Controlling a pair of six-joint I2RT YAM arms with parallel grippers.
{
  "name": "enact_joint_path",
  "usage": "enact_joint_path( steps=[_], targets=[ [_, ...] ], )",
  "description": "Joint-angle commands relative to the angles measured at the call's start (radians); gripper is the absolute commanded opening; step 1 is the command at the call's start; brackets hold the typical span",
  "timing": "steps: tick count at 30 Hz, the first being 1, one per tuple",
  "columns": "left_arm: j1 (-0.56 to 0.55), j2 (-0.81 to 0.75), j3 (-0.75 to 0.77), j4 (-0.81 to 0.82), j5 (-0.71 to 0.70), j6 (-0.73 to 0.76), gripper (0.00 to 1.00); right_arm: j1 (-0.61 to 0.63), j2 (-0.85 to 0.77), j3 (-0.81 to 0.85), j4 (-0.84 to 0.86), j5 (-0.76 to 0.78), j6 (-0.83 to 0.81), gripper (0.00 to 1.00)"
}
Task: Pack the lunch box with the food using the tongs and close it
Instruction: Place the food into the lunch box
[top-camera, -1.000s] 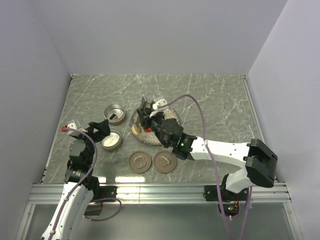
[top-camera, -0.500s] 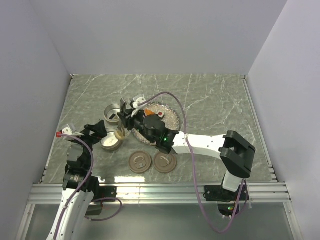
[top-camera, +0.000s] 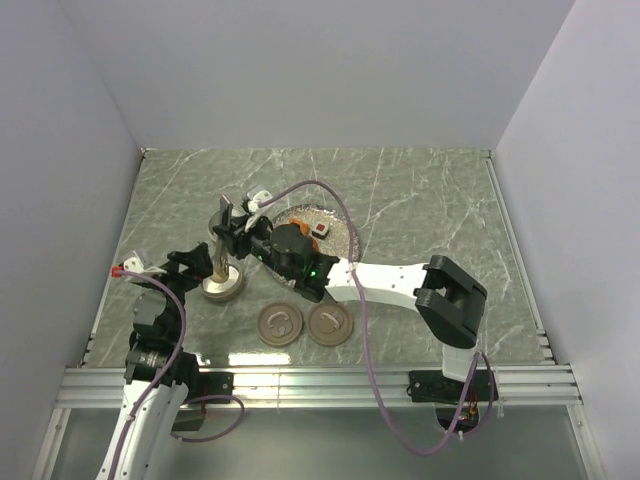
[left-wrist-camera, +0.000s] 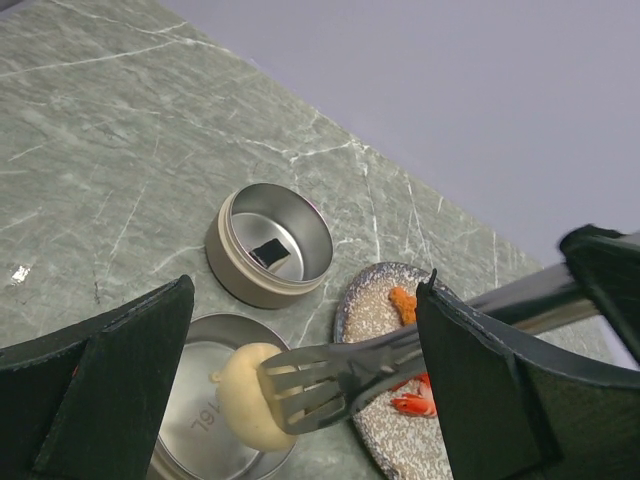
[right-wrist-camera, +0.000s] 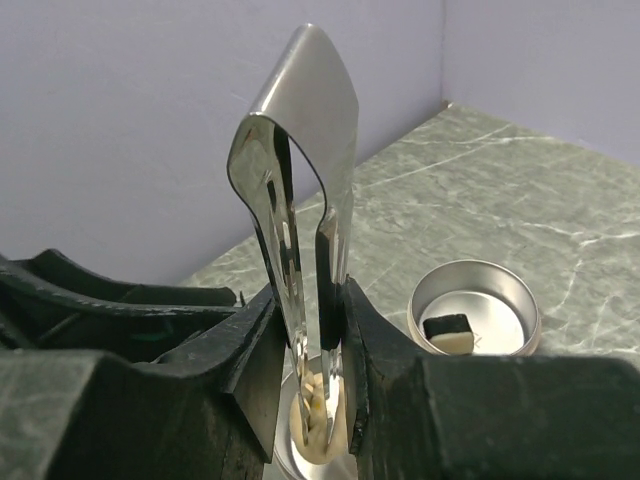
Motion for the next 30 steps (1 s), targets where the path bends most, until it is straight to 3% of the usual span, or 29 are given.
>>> enact_joint_path(
  steps=[1,6,9,21,30],
  targets=[
    [0.000,-0.020,0.035,0.001,-0.011,-0.005,0.99,0.005,0.022,0.064,0.050,-0.015,0.007,0.30],
    [0.000,-0.017,0.034,0.008,-0.002,-0.002,0.99,0.005,0.039,0.087,0.050,-0.003,0.000,0.50],
    [0.000,-0.009,0.034,0.013,0.003,0.000,0.99,0.005,0.043,0.092,0.056,0.003,-0.008,0.54],
    [0.000,-0.025,0.021,0.028,0.014,0.004,0.99,0.002,-0.053,-0.031,0.140,0.121,-0.065,0.53],
    [0.000,0.014,0.011,0.091,0.073,0.016,0.99,-0.024,-0.211,-0.227,0.165,0.296,-0.134,0.53]
  ],
)
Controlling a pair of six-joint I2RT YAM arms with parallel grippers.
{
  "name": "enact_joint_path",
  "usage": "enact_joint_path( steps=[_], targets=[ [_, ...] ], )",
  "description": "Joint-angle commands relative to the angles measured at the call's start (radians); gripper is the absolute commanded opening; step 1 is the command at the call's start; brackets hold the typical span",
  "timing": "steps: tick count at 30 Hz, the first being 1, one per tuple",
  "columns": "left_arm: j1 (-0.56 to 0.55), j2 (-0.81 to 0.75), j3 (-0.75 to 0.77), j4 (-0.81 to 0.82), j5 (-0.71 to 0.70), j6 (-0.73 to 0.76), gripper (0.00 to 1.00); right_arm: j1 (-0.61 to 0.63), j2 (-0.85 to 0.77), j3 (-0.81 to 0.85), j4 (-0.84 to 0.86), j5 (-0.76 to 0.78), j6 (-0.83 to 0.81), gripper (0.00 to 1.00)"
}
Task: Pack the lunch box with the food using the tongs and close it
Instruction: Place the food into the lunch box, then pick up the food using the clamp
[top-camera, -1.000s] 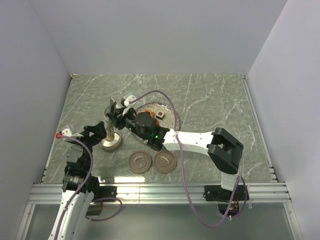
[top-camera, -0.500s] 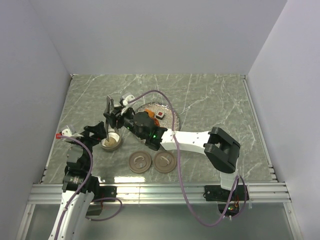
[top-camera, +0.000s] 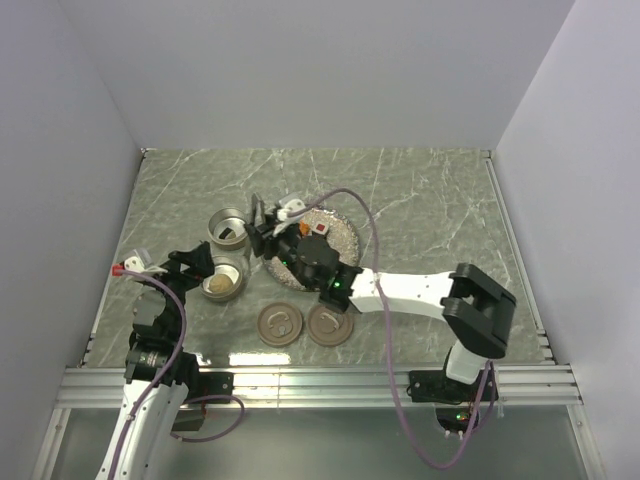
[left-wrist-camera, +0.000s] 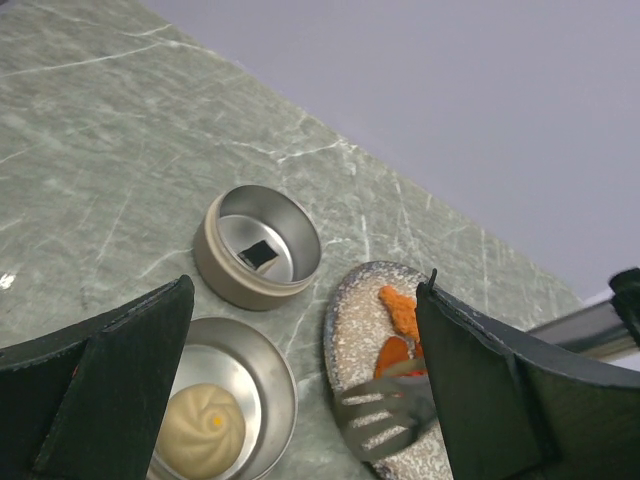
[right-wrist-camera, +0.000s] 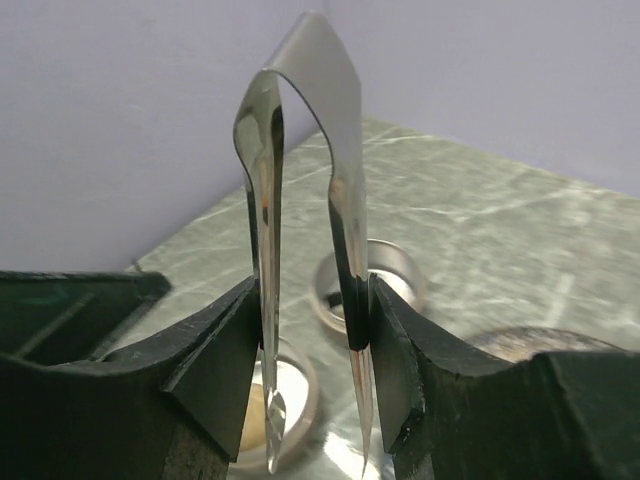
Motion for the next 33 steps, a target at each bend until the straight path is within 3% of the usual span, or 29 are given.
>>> enact_joint_path(
  steps=[1,12,33],
  targets=[
    [0.000,0.027,0.009,0.095,0.061,0.018,0.99,-0.021,-0.124,-0.084,0.082,0.134,-0.049,0.53],
    [0.000,0.085,-0.022,0.227,0.158,0.030,0.99,-0.200,-0.287,-0.334,0.011,0.211,0.029,0.53],
    [0.000,0.110,-0.023,0.257,0.174,0.035,0.99,-0.242,-0.213,-0.333,-0.056,0.226,0.023,0.51]
  ],
)
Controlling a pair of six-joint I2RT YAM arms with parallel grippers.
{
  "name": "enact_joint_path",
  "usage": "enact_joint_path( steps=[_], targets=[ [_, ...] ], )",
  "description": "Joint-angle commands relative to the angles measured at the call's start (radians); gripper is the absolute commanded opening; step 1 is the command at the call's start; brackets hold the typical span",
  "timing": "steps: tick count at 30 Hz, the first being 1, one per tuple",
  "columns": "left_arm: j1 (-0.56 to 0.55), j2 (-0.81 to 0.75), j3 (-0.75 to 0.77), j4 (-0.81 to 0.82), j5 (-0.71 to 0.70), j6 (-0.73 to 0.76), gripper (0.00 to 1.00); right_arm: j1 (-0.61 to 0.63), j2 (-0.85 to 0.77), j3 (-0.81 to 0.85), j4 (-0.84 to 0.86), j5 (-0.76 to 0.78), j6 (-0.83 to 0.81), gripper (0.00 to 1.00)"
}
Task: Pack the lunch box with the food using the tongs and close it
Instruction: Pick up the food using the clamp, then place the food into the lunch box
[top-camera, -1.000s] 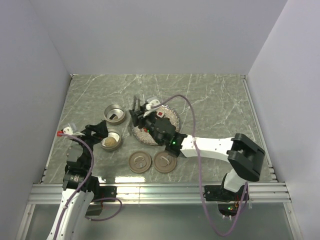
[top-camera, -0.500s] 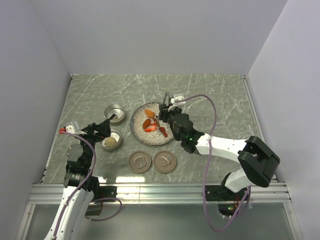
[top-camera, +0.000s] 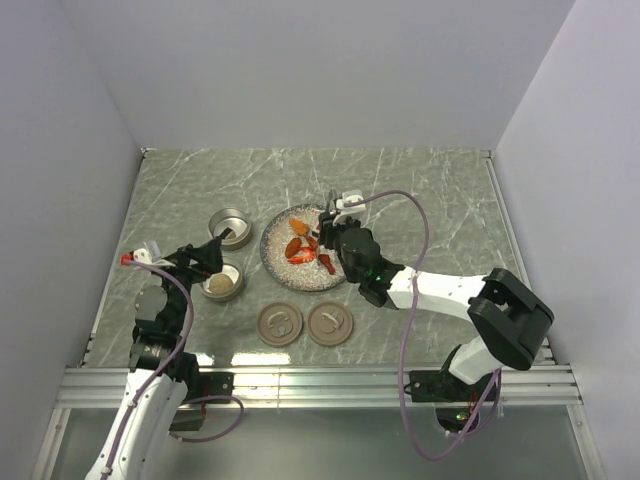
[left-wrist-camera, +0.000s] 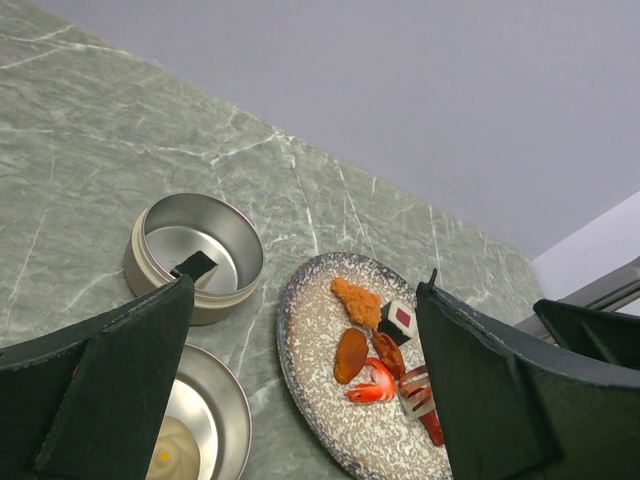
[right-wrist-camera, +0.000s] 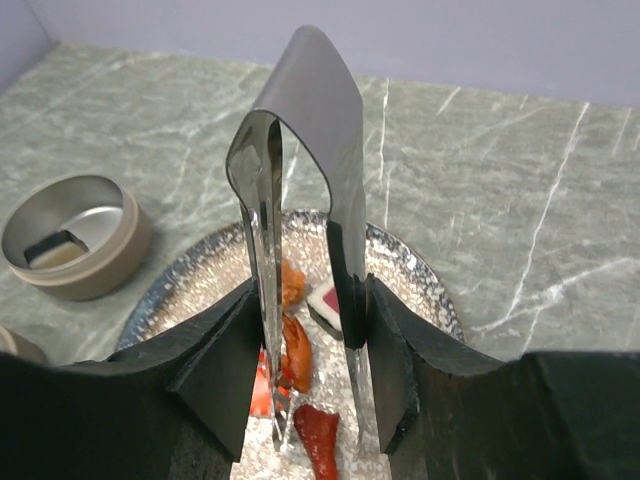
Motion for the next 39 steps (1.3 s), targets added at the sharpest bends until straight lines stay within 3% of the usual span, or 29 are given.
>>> enact_joint_path(
  steps=[1,6,10,13,20,30,39],
  targets=[
    [0.000,-0.018,0.002,0.036,0.015,0.018,0.99,-0.004,0.008,0.010,0.018,0.033,0.002,0.50],
    [0.000,-0.021,0.002,0.036,0.017,0.020,0.99,-0.004,0.019,0.021,0.001,0.042,-0.003,0.40],
    [0.000,-0.015,0.005,0.031,0.015,0.020,0.99,-0.002,0.019,0.028,-0.008,0.058,-0.009,0.22],
    [0.000,-0.018,0.005,0.026,0.014,0.018,0.99,0.008,-0.011,0.044,-0.020,0.053,-0.020,0.19],
    [0.000,-0.038,0.011,-0.007,0.000,0.013,0.99,0.091,-0.053,0.145,-0.027,0.033,-0.083,0.14],
    [0.000,-0.113,0.023,-0.099,-0.029,0.007,0.99,0.169,0.090,0.352,-0.013,-0.120,-0.101,0.14],
    [0.000,-0.194,0.037,-0.196,-0.046,0.000,0.99,0.209,0.166,0.410,0.070,-0.257,-0.046,0.13]
  ],
)
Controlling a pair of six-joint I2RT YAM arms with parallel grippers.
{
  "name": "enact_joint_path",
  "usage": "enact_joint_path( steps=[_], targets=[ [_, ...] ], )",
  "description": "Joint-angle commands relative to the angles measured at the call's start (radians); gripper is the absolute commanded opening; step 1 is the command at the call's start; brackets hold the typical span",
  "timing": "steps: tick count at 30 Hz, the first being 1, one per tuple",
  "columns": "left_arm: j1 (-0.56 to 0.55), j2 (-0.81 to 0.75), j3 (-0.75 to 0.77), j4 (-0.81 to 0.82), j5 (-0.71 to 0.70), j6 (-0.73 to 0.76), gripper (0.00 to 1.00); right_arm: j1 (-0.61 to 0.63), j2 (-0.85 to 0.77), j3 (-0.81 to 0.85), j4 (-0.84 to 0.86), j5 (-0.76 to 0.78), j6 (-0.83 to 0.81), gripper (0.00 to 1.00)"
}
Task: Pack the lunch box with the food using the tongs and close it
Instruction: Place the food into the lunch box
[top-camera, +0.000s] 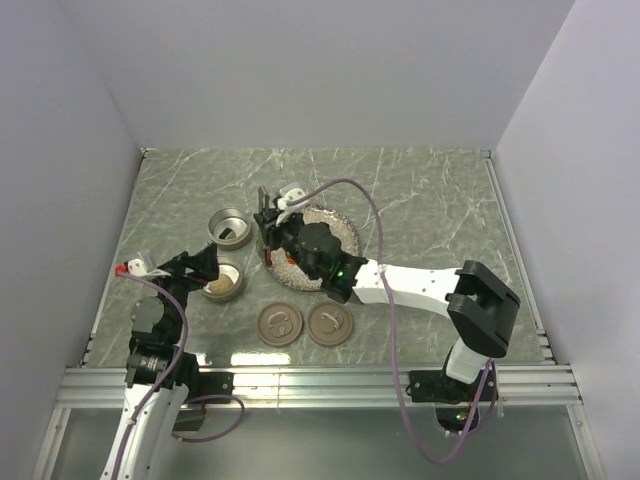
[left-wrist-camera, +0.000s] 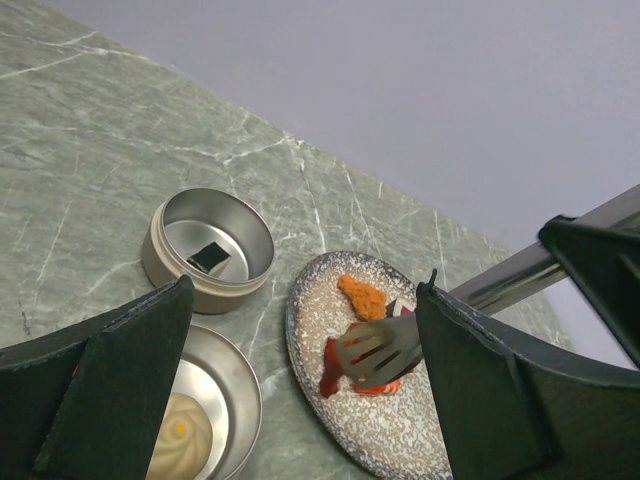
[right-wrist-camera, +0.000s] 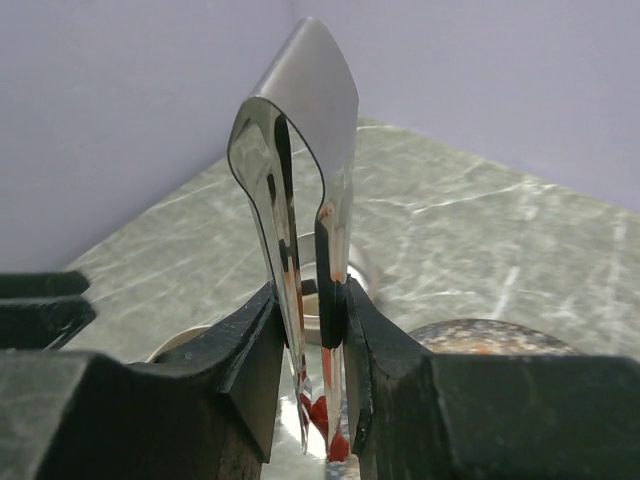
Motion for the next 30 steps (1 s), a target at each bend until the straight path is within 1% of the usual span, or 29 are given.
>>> enact_joint_path(
  steps=[1,6,11,15,20,23,25,26,30],
  targets=[
    [0.000,-0.036,0.038,-0.049,-0.019,0.000,0.99,0.031,0.010,0.071,0.114,-0.069,0.027,0.13],
    [0.000,-0.074,0.042,-0.080,-0.032,-0.003,0.99,0.071,0.027,0.103,0.142,-0.091,0.015,0.13],
    [0.000,-0.071,0.040,-0.083,-0.033,-0.003,1.00,0.101,0.028,0.106,0.194,-0.094,-0.010,0.13],
    [0.000,-0.064,0.040,-0.077,-0.028,-0.003,0.99,0.111,0.059,0.127,0.216,-0.111,-0.011,0.13],
    [0.000,-0.065,0.040,-0.075,-0.026,-0.003,0.99,0.112,0.119,0.178,0.202,-0.116,0.000,0.13],
    [0.000,-0.067,0.040,-0.075,-0.023,-0.003,0.99,0.114,0.145,0.212,0.168,-0.105,-0.003,0.15],
    [0.000,-0.067,0.040,-0.075,-0.022,-0.003,0.99,0.112,0.151,0.219,0.150,-0.094,-0.005,0.23],
    [0.000,-0.065,0.040,-0.075,-0.022,-0.003,1.00,0.112,0.151,0.222,0.147,-0.093,-0.005,0.29],
    [0.000,-0.065,0.040,-0.075,-0.020,-0.003,0.99,0.112,0.149,0.218,0.151,-0.082,-0.011,0.42]
  ],
)
